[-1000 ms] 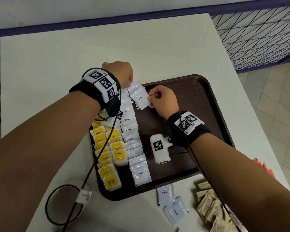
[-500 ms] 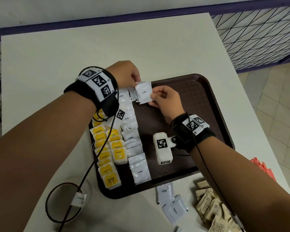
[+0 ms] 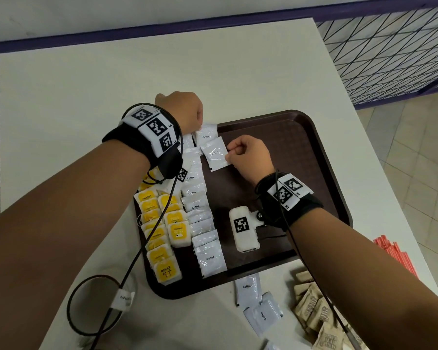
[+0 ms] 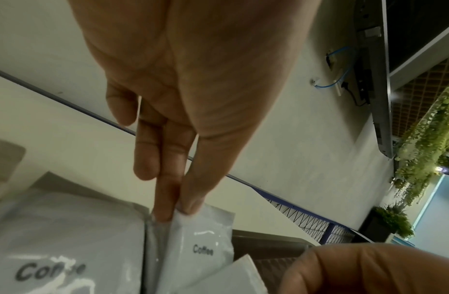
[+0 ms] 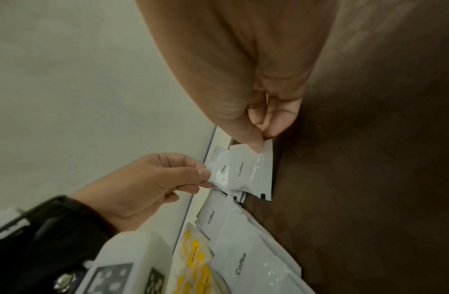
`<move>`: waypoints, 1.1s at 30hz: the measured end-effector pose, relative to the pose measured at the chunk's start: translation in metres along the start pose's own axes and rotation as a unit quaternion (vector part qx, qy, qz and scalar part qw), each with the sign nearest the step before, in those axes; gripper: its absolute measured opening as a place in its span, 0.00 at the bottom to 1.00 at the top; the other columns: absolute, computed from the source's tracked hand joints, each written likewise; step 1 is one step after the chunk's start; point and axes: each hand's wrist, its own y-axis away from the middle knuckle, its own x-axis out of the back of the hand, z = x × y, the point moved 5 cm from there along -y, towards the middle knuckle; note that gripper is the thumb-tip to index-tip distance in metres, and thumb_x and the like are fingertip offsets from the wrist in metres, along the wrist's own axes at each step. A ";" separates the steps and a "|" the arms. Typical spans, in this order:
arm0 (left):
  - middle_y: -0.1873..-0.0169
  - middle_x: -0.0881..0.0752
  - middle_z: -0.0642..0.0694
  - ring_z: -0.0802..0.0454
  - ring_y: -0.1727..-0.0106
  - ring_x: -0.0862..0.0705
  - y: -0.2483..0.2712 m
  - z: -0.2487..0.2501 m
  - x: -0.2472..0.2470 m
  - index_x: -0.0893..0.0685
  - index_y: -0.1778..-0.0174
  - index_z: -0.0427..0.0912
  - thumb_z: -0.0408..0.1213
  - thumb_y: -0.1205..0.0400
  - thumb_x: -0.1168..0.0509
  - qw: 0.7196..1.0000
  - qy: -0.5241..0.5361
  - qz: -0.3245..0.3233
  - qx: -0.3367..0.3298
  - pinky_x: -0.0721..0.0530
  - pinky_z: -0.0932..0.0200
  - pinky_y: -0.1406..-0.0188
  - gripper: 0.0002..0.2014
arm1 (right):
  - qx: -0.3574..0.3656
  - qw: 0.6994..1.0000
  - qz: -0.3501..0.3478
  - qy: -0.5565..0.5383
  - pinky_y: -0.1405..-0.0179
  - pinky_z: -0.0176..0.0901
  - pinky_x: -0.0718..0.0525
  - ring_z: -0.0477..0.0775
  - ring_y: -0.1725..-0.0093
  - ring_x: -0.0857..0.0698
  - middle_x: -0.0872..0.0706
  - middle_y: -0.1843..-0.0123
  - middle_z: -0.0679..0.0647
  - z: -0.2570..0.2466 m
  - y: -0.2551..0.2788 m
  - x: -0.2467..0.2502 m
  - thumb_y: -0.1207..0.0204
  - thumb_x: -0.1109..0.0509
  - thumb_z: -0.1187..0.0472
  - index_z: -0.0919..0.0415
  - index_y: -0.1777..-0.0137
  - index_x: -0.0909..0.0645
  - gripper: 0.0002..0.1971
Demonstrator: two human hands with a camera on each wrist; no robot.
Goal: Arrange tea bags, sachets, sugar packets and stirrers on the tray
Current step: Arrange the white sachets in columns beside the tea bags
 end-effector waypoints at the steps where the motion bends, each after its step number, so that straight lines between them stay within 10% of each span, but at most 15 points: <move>1: 0.61 0.16 0.53 0.48 0.53 0.21 0.000 0.000 -0.001 0.16 0.64 0.48 0.34 0.23 0.34 1.000 -0.008 0.000 0.000 0.35 0.47 0.37 0.05 | -0.001 1.000 -0.003 0.004 0.54 0.48 0.14 0.52 0.66 0.18 0.20 0.71 0.48 -0.001 0.000 -0.001 0.33 0.31 0.70 0.50 0.66 0.22 0.12; 17: 0.60 0.13 0.54 0.49 0.53 0.19 -0.002 -0.001 -0.004 0.15 0.63 0.48 0.42 0.25 0.29 0.997 -0.078 -0.018 -0.011 0.38 0.44 0.40 0.04 | 0.014 0.997 -0.037 0.063 0.48 0.48 0.14 0.56 0.61 0.15 0.19 0.69 0.48 -0.011 -0.006 -0.006 0.33 0.33 0.71 0.52 0.66 0.22 0.11; 33: 0.60 0.14 0.57 0.51 0.49 0.18 0.004 -0.003 0.005 0.13 0.57 0.51 0.39 0.25 0.31 0.999 -0.035 0.008 -0.030 0.39 0.46 0.40 0.03 | 0.079 0.996 -0.020 0.038 0.56 0.24 0.24 0.46 0.57 0.17 0.12 0.50 0.51 -0.015 0.001 -0.007 0.32 0.34 0.71 0.61 0.50 0.16 0.13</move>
